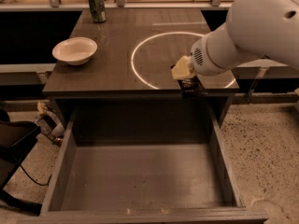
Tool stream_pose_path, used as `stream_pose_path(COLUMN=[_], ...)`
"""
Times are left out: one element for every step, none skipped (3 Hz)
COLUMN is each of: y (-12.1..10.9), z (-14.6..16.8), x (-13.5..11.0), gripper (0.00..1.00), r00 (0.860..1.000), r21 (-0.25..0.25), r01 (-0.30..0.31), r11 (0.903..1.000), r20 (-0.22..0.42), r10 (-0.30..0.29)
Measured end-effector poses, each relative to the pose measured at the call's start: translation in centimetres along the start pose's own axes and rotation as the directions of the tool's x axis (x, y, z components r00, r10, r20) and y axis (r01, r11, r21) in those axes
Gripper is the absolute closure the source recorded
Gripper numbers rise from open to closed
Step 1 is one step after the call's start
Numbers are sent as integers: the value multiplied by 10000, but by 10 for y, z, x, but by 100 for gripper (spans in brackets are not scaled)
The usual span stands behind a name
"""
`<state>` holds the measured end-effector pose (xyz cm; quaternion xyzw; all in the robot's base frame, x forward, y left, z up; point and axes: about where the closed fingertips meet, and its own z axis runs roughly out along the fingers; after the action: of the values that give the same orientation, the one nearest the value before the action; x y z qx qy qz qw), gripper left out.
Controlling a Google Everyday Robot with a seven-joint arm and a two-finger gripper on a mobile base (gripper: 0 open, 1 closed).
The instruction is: Place rxbar chocolate into top drawer
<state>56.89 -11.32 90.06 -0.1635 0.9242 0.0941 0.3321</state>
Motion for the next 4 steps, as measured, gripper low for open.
stream_pose_path(y=[3, 17, 37, 66], z=[13, 41, 70, 97], x=[27, 82, 129, 159], gripper=[100, 100, 100, 100], r00=[9997, 9944, 9858, 9767], r21=[-43, -290, -951, -1887], r01=[175, 612, 993, 1451], r11=[9998, 9977, 9905, 9712], r20=[-186, -845, -1258, -1297], r10=[-176, -634, -1110, -1712])
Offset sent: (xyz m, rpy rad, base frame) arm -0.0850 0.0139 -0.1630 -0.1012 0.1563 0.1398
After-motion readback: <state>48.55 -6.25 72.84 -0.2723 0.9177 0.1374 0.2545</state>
